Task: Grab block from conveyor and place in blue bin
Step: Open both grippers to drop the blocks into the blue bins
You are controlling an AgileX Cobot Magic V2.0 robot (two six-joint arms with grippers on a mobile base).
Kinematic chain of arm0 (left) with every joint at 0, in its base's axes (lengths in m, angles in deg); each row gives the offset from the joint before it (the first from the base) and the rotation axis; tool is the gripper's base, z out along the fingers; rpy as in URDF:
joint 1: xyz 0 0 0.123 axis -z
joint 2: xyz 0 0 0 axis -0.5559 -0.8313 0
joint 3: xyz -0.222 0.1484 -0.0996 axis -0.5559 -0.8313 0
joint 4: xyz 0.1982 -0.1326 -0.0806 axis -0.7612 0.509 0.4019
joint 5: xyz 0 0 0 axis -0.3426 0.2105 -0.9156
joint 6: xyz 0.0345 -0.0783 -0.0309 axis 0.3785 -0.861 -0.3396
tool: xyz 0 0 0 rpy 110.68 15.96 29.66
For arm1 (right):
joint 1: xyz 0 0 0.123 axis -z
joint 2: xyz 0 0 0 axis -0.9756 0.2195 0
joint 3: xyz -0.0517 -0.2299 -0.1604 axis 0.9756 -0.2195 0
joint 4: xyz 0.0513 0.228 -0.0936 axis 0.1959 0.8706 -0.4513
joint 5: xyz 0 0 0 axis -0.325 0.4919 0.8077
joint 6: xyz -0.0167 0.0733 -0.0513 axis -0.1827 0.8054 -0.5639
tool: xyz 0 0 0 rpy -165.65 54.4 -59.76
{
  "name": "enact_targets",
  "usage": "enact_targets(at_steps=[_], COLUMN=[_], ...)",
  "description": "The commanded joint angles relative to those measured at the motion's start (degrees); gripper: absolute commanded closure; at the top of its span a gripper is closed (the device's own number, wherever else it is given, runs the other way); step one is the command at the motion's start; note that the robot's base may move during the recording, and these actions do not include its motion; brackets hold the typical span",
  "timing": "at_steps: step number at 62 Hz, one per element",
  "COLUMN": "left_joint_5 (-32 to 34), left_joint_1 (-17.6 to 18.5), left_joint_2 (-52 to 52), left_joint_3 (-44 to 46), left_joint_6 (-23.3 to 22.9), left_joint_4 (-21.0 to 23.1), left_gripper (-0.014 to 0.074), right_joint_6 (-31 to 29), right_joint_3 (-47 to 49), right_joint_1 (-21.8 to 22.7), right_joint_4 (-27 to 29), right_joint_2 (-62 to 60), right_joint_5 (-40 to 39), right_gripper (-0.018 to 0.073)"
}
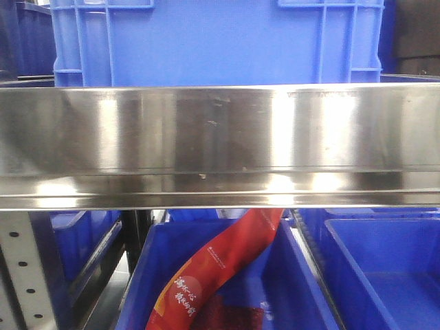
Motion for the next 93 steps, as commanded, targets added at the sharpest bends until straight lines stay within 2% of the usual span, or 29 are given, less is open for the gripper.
enact_targets(at_steps=[1, 8, 14, 18, 29, 33, 42, 49, 53, 58, 64, 74, 78, 81, 85, 90, 93], left_joint_5=[-3.4, -4.3, -5.2, -6.0, -6.0, -6.0, -2.7, 3.8, 6.4, 6.7, 6.2, 4.6, 3.4, 2.9, 3.0, 4.0, 4.3], left_joint_1=[0.5, 0.5, 0.7, 2.3, 11.2, 15.6, 22.9, 26.1, 26.7, 26.7, 26.7, 26.7, 26.7, 26.7, 26.7, 26.7, 26.7], left_joint_2=[-4.7, -12.8, -20.1, -24.5, -35.6, -39.6, -48.0, -53.5, -55.9, -57.7, -58.6, -58.8, -58.8, -58.8, -58.8, -58.8, -58.6], left_joint_3=[6.5, 13.4, 18.9, 22.4, 30.1, 32.7, 38.0, 40.3, 41.1, 41.8, 41.8, 41.8, 41.8, 41.8, 41.8, 41.8, 41.8], left_joint_6=[4.5, 6.3, 6.3, 6.3, 6.3, 6.3, 6.3, 6.3, 6.3, 6.3, 6.3, 6.3, 6.3, 6.3, 6.3, 6.3, 6.3], left_joint_4=[0.9, 1.5, 4.9, 6.8, 6.8, 6.8, 6.8, 6.8, 6.8, 6.8, 6.8, 6.8, 6.8, 6.8, 6.8, 6.8, 6.8], left_gripper=[0.0708, 0.0708, 0.0708, 0.0708, 0.0708, 0.0708, 0.0708, 0.0708, 0.0708, 0.0706, 0.0637, 0.0370, 0.0263, 0.0217, 0.0185, 0.0197, 0.0237], right_joint_6=[-1.2, -1.2, -1.2, -1.2, -1.2, -1.2, -1.2, -1.2, -1.2, -1.2, -1.2, -1.2, -1.2, -1.2, -1.2, -1.2, -1.2], right_joint_3=[4.4, 8.9, 12.5, 14.5, 20.7, 22.4, 24.3, 25.0, 25.6, 27.5, 31.1, 35.5, 35.8, 35.8, 35.8, 35.8, 35.8], right_joint_1=[-0.2, -1.0, -3.4, -5.5, -13.3, -16.0, -21.4, -23.6, -23.9, -24.0, -24.0, -24.0, -24.0, -24.0, -24.0, -24.0, -24.0], right_joint_4=[-0.4, -0.4, -0.4, -0.4, -0.4, -0.4, -0.4, -0.4, -0.4, 0.7, 1.2, 1.5, 1.5, 1.5, 1.5, 1.5, 1.5], right_joint_2=[4.1, 10.9, 17.3, 21.3, 31.7, 35.4, 43.2, 48.5, 51.0, 53.8, 56.1, 59.4, 60.2, 60.3, 60.3, 59.7, 59.1], right_joint_5=[0.0, -0.1, -0.2, -1.3, -5.2, -8.5, -18.3, -23.8, -23.4, -21.5, -15.5, -8.2, -7.8, -7.5, -7.1, -7.1, -7.0], right_gripper=[0.0721, 0.0721, 0.0721, 0.0721, 0.0721, 0.0721, 0.0721, 0.0721, 0.0721, 0.0713, 0.0608, 0.0229, 0.0132, 0.0095, 0.0094, 0.0113, 0.0162])
